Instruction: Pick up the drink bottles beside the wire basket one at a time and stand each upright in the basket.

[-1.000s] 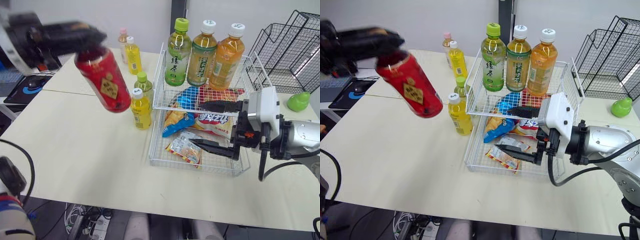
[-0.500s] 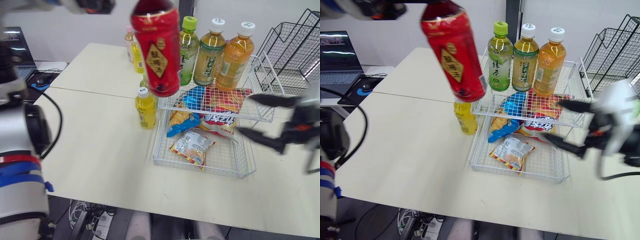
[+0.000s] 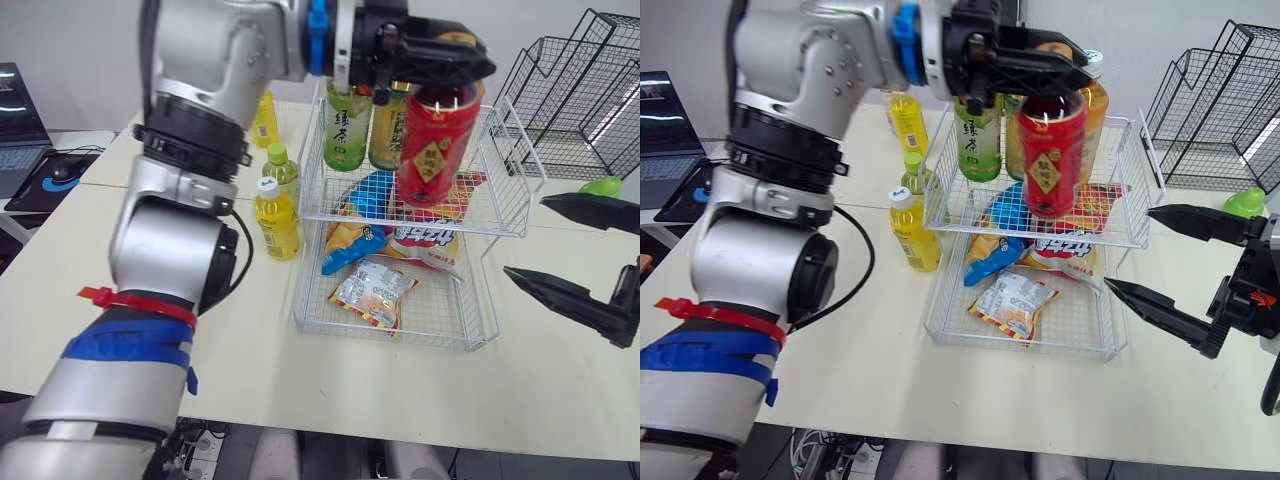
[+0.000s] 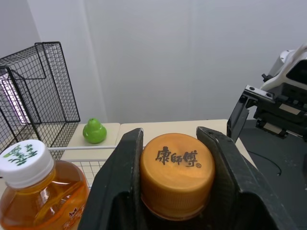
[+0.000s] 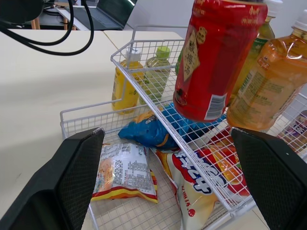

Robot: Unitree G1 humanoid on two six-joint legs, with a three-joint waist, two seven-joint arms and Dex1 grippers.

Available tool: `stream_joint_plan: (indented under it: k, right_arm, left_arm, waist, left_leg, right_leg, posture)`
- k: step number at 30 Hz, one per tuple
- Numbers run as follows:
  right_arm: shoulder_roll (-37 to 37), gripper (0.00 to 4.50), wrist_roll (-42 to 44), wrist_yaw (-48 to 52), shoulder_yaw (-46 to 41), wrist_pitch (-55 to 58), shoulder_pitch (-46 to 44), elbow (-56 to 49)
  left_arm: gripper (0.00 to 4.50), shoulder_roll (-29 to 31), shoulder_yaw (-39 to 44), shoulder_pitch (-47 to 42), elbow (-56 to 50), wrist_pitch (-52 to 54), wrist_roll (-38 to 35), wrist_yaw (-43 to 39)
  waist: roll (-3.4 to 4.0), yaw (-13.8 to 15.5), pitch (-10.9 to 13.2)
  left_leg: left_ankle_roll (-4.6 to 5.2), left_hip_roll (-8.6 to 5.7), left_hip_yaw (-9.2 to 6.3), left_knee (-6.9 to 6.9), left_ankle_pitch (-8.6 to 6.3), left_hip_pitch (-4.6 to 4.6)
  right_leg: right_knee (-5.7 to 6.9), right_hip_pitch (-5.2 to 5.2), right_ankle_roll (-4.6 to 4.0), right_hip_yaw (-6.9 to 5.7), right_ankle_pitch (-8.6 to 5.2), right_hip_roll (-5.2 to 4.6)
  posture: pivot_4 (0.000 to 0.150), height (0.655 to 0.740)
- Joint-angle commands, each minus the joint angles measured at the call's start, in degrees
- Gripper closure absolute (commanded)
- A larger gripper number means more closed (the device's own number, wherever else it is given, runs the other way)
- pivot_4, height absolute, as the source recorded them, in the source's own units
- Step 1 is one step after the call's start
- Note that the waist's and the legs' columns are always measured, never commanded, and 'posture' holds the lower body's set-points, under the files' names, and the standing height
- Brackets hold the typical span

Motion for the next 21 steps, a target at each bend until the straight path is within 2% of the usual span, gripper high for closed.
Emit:
stream_joint_plan:
  k: [1, 13, 15, 16, 21]
  right_arm:
    - [-0.8, 0.00, 0.4, -1.4, -2.2, -2.1, 0.5, -0.7]
    - [-1.3, 0.00, -0.1, -2.4, -1.4, -4.4, 2.5, -1.0]
    - [-1.3, 0.00, -0.2, -2.5, -1.4, -4.7, 2.8, -1.0]
    - [-1.4, 0.00, -0.3, -2.5, -1.4, -4.8, 2.9, -1.0]
    - [-1.4, 0.00, -0.7, -2.6, -1.1, -5.3, 3.2, -0.9]
  left_arm:
    - [3.13, -2.2, 0.5, -1.7, 2.0, -3.1, 2.5, -0.1]
    - [3.13, -5.9, 1.3, -3.2, 9.4, -7.0, 8.1, -1.4]
    - [2.40, -5.9, 1.8, -3.6, 10.2, -7.0, 8.3, -2.0]
    - [2.20, -5.8, 2.1, -3.7, 10.3, -7.2, 8.4, -2.3]
    - [0.66, -4.0, 4.1, -4.7, 11.0, -7.4, 8.3, -3.5]
  waist:
    - [0.00, 0.0, 0.0]
    - [0.01, 0.0, 0.0]
    - [0.01, 0.0, 0.0]
    - [0.01, 0.0, 0.0]
    - [0.02, 0.0, 0.0]
  left_leg:
    - [0.00, -0.01, 0.00, 0.00, 0.00, 0.00]
    - [0.00, -0.04, -0.06, 0.01, 0.00, 0.17]
    - [0.00, -0.06, -0.07, 0.01, 0.00, 0.19]
    - [0.00, -0.06, -0.07, 0.01, 0.00, 0.19]
    - [0.00, -0.05, -0.09, 0.00, 0.00, 0.18]
  right_leg:
    - [0.00, 0.00, 0.00, 0.01, 0.00, 0.00]
    - [-0.01, 0.24, 0.02, -0.04, -0.01, -0.01]
    - [-0.01, 0.27, 0.03, -0.04, -0.01, -0.02]
    - [-0.01, 0.27, 0.03, -0.04, -0.02, -0.02]
    - [-0.02, 0.26, 0.02, -0.07, -0.02, -0.02]
  posture:
    - [0.150, 0.6732]
    - [0.150, 0.6732]
    - [0.150, 0.6732]
    - [0.150, 0.6732]
    - [0.150, 0.6732]
